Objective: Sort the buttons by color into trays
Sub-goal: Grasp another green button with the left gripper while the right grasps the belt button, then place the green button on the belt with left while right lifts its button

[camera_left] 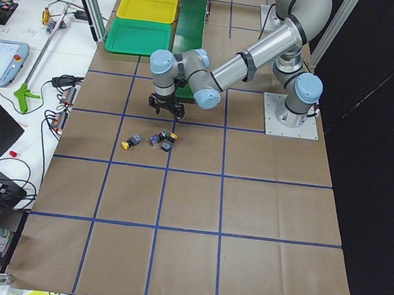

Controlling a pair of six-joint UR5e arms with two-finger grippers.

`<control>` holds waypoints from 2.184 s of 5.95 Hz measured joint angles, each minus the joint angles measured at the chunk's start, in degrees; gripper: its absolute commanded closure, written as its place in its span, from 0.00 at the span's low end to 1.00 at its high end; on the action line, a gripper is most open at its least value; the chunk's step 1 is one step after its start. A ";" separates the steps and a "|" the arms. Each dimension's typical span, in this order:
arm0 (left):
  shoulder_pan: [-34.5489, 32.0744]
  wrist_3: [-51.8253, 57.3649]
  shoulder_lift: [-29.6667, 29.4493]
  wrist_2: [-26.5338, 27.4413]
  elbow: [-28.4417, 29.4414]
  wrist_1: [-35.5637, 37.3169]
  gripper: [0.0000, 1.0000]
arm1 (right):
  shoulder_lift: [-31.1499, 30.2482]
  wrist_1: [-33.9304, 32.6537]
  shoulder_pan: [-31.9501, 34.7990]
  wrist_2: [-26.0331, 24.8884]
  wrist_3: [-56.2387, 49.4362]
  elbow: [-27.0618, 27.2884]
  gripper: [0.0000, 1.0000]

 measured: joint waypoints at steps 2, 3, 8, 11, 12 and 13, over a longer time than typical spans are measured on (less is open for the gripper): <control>1.21 4.76 -4.91 1.26 2.84 2.91 0.08 | 7.01 -14.01 5.41 0.05 0.23 -0.63 0.00; 1.54 5.91 -6.36 2.01 3.27 4.39 0.20 | 11.03 -20.16 8.43 0.05 1.47 -0.82 0.00; 1.74 7.49 -8.38 1.97 3.37 6.91 1.00 | 21.78 -28.41 12.87 -0.52 4.90 -2.71 0.00; 0.67 -4.89 -0.66 -2.52 1.88 -2.86 1.00 | 19.64 -28.95 8.52 -0.68 0.54 4.88 0.00; -1.26 -12.17 2.99 -4.45 0.53 -7.17 1.00 | 19.30 -29.32 7.18 -0.61 -0.82 6.36 0.35; -4.21 -19.44 6.26 -5.56 -1.65 -9.13 1.00 | 19.18 -29.73 6.55 -0.69 -1.54 7.11 0.40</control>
